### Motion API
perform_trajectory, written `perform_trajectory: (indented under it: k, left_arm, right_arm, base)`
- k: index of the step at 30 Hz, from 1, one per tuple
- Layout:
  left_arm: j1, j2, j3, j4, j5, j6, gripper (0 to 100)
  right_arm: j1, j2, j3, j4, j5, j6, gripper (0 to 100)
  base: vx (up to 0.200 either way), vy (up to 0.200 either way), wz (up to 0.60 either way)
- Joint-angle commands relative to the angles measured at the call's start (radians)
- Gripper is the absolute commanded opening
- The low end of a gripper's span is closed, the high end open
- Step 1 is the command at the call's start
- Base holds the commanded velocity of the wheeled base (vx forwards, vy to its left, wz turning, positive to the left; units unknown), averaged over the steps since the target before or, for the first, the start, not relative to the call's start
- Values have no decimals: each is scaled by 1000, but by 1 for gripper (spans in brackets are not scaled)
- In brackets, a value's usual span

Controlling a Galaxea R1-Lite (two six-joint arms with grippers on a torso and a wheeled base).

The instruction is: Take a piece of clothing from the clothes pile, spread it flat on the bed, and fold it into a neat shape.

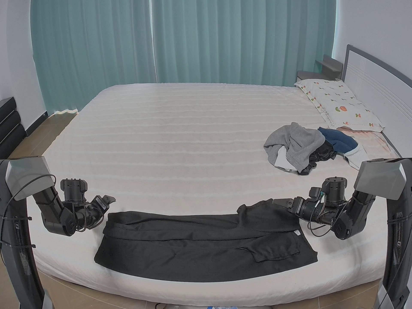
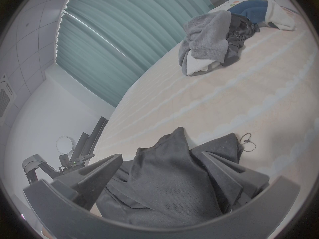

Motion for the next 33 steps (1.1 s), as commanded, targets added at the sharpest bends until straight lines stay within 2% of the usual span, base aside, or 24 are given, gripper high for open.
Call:
perform_trajectory:
  k: [1,3,4,7,10,15,22,27,33]
  left_arm:
    - [1,3,0,0,0,0,100]
    - [1,3,0,0,0,0,100]
    - [-1,3,0,0,0,0,100]
    - [-1,1,2,3,3,0,100]
    - [-3,-2,15,-2,1,5,100]
    - [-1,0,15,0,1,6,100]
    - [1,-4,17,6,1,9,100]
    - [2,-19,26,7,0,9,100]
    - [2,-69,60,9,-33,9,100]
  right_arm:
    - [1,27,-4,1,1,-2,100]
    - [1,28,-4,1,1,-2,100]
    - [1,30,-2,2,1,-2,0]
    - [3,27,-1,25,1,-13,0]
    - [1,8,13,63,1,-60,0]
    - [-9,-58,60,56,14,-65,0]
    - [-51,-142,163,54,110,-66,0]
    - [-59,-142,191,56,112,-91,0]
    - [-59,-140,248,70,112,-195,0]
  base:
    - [0,0,0]
    - [0,0,0]
    - [0,0,0]
    - [0,0,0]
    - [0,0,0]
    - [0,0,0]
    - [0,0,0]
    - [0,0,0]
    - [0,0,0]
